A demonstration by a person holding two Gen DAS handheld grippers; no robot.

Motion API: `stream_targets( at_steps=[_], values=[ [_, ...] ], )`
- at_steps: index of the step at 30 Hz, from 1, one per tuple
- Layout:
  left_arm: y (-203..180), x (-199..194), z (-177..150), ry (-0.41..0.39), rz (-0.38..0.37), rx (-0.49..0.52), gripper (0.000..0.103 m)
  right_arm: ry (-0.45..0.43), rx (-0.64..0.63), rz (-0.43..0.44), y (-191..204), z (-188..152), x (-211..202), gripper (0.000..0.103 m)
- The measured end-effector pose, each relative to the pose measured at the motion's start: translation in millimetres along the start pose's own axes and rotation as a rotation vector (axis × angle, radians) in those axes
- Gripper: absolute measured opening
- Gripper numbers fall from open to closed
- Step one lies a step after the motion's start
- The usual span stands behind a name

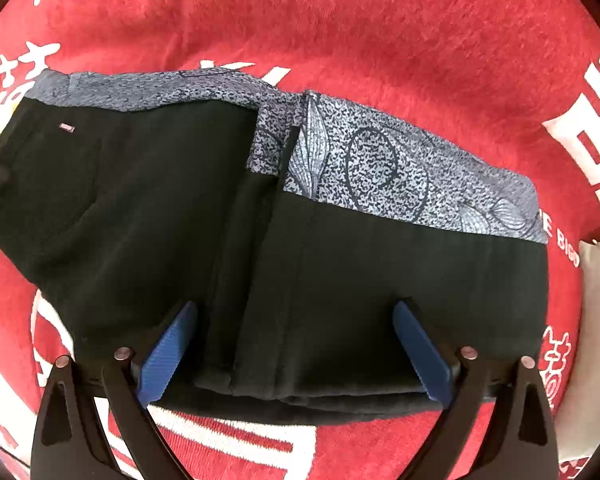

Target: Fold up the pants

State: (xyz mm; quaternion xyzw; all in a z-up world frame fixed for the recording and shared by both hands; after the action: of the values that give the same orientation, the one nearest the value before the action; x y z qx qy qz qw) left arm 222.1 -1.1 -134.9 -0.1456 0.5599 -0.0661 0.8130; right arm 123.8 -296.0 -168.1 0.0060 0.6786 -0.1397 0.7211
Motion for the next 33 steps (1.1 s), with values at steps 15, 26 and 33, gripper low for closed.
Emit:
stream_targets(
  at_steps=[15, 26, 33],
  values=[
    [-87, -38, -3, -0.108, 0.202, 0.477, 0.031, 0.264, -0.133, 0.456, 153, 129, -88, 0.099],
    [-89, -40, -4, -0.104, 0.211, 0.477, 0.031, 0.510, -0.467, 0.260, 332, 126, -48, 0.099],
    [-88, -35, -6, -0.104, 0.212, 0.498, 0.031, 0.642, -0.521, 0.108, 344, 99, 2, 0.057]
  ],
)
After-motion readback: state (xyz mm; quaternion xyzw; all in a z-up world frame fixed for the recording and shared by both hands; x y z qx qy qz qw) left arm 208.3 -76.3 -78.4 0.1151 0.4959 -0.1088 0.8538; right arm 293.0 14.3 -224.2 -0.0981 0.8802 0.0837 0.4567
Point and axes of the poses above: each gripper's, at about its wrist camera, not at the fingertips, and x roughly the way its jaws point, y to its left, z to its top, the point moved 2 cm from there along x, roughly the way its jaws point, and after that the axes turned 15 degrees about x, right-handed, at the moved point
